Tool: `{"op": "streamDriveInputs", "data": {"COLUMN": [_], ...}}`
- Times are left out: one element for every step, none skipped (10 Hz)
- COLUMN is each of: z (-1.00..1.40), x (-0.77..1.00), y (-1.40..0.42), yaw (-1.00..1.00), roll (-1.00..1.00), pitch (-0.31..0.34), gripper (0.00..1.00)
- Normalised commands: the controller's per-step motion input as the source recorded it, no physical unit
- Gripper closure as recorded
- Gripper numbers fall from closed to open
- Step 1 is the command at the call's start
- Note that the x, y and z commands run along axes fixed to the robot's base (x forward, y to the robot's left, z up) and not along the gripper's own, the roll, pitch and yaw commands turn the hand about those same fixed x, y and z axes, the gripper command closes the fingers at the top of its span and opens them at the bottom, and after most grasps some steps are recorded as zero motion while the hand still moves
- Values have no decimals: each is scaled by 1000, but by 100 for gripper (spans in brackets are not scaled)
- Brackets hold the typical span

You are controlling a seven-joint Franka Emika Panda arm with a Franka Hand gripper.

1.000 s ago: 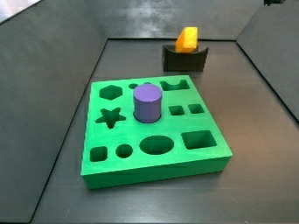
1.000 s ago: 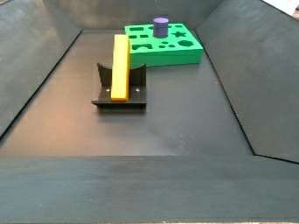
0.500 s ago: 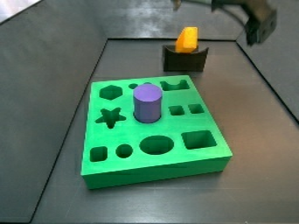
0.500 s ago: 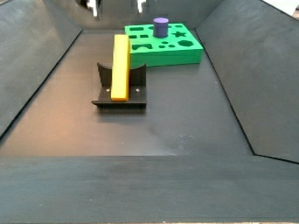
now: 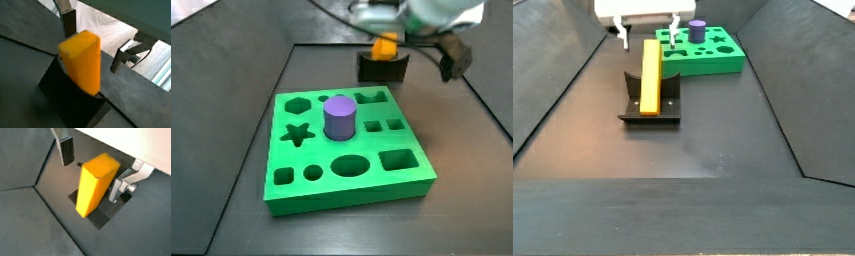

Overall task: Pick up the rectangle object. Move up. Place the rectangle object on the fixture. Regrasp the rectangle object. Move to above the board. Insert the rectangle object.
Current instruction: Regrasp the rectangle object, then move to above the board.

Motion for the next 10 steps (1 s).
{"op": "streamDriveInputs", "data": {"z": [-485,-326,-222,0,1000,1000,1000,1000,1000,1000], "x": [77,74,75,0,-55,-56,-60,-62,-63,-64], "y": [-1,-3,-6,0,-4,-6,-4,-1,-2,-1], "yaw": [-28,-20,-11,0,35,29,8,-20,-31,-46], "roll": [58,64,64,0,-4,-12,-34,-54,-57,-59], "pitch": [-16,4,13,0,-63,-64,-62,-52,-44,-19], "gripper": [0,0,0,100,100,100,100,100,100,100]}}
